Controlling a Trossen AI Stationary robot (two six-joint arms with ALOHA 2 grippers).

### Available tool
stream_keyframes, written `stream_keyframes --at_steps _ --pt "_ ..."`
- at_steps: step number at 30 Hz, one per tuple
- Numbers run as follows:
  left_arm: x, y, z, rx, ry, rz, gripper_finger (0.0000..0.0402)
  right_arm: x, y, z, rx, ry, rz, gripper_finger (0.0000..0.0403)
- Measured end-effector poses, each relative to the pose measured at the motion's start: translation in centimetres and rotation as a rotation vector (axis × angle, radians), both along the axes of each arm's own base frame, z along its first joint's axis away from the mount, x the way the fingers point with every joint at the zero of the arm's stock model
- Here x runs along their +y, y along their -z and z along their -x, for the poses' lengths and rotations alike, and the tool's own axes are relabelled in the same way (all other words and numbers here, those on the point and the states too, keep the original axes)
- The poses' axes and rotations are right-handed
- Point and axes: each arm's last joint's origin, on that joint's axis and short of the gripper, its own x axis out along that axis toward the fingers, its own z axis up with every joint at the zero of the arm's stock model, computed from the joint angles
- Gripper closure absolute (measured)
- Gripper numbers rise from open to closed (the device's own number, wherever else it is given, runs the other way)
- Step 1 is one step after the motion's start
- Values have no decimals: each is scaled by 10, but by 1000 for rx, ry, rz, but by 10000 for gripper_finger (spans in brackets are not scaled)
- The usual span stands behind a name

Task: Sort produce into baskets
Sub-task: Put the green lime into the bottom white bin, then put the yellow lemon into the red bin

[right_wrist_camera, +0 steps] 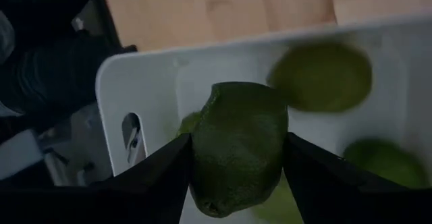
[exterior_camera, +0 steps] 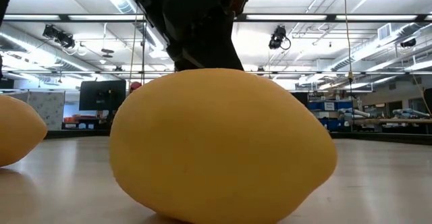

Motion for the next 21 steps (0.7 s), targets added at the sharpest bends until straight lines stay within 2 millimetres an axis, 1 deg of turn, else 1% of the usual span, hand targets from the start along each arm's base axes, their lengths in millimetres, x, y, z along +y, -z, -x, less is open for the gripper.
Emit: stream_keyframes --at_steps 2,4,7,10,17,19,21 --pt "0 0 0 0 0 0 119 0 0 -1 -49 3 27 169" --pt "0 0 0 1 0 0 119 -3 1 -2 -56 23 61 167" --pt "0 0 0 1 0 0 119 -6 3 -1 13 56 62 158" --pt "0 0 0 1 0 0 119 -8 4 2 76 56 69 140" --pt "0 1 1 14 9 -14 119 -10 5 1 111 74 68 99" --pt "0 2 2 29 29 -37 119 -12 3 -2 125 128 58 97" --pt "1 3 3 50 61 -72 119 -10 -6 -9 62 154 36 101"
